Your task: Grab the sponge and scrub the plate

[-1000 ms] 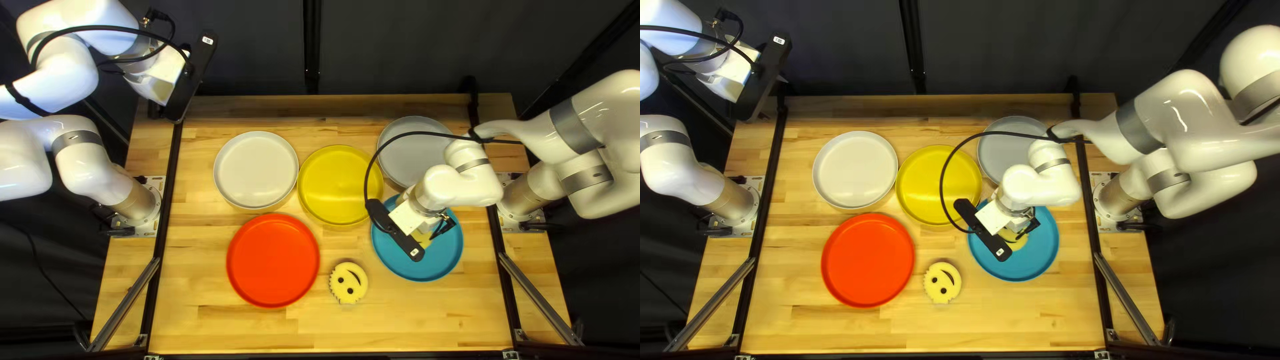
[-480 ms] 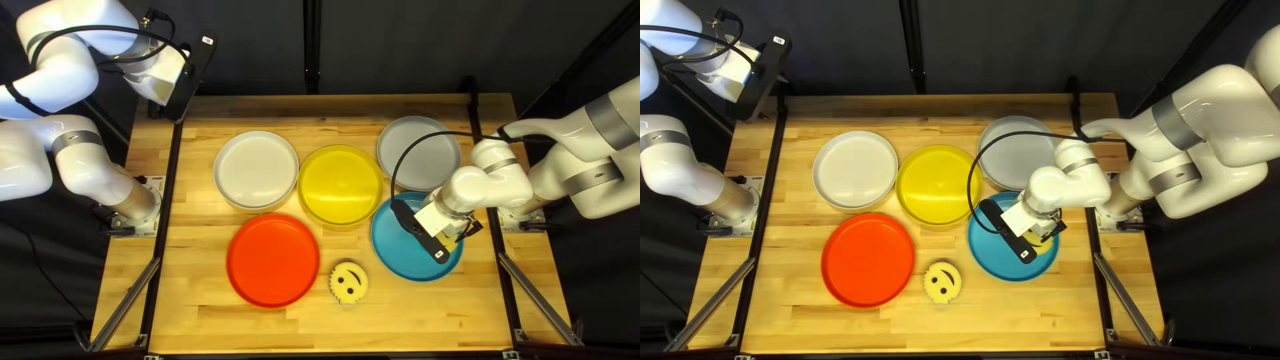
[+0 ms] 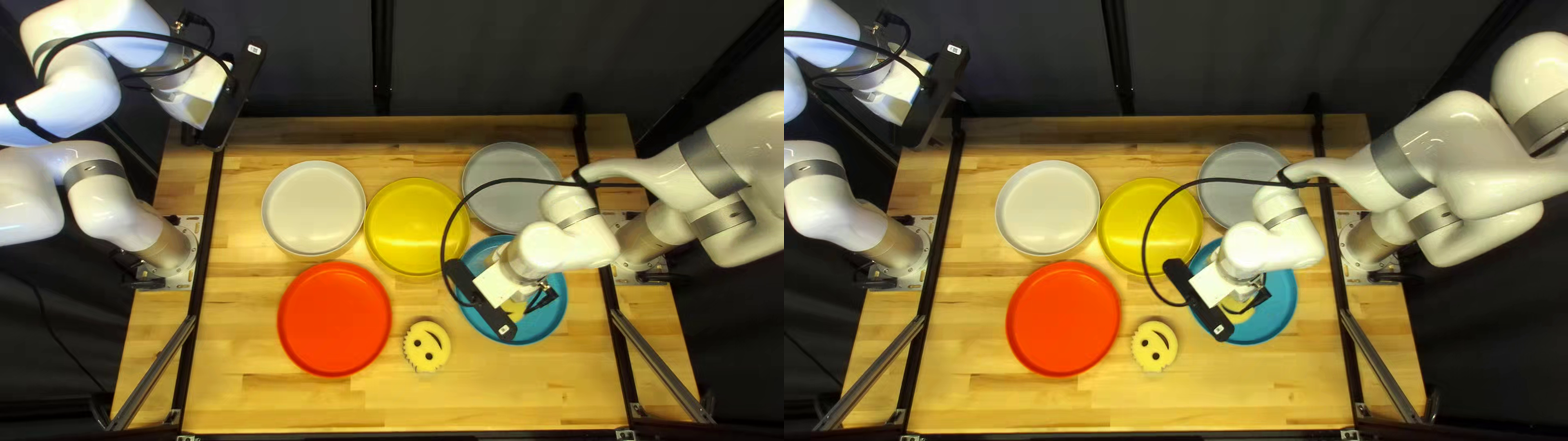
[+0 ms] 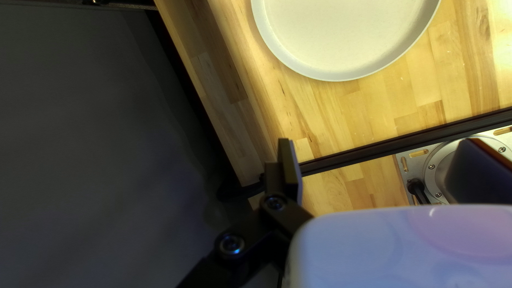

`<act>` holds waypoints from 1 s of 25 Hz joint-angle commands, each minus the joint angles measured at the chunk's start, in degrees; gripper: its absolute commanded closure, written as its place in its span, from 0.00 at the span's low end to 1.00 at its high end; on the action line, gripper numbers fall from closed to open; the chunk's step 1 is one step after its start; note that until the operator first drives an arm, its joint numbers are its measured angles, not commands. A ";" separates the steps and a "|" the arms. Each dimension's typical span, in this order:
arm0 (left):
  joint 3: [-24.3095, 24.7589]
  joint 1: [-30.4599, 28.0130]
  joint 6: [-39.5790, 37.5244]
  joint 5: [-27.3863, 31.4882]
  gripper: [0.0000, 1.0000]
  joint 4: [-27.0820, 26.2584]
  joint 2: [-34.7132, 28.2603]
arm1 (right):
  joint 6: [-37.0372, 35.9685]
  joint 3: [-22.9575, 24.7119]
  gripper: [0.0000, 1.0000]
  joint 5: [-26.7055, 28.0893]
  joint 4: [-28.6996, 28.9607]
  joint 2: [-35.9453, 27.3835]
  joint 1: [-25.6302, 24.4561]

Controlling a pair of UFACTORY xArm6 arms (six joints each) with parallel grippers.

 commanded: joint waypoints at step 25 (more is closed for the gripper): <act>0.00 0.00 0.00 0.00 0.00 0.00 0.00 | 1.61 19.63 1.00 -5.06 -5.48 -14.47 -0.85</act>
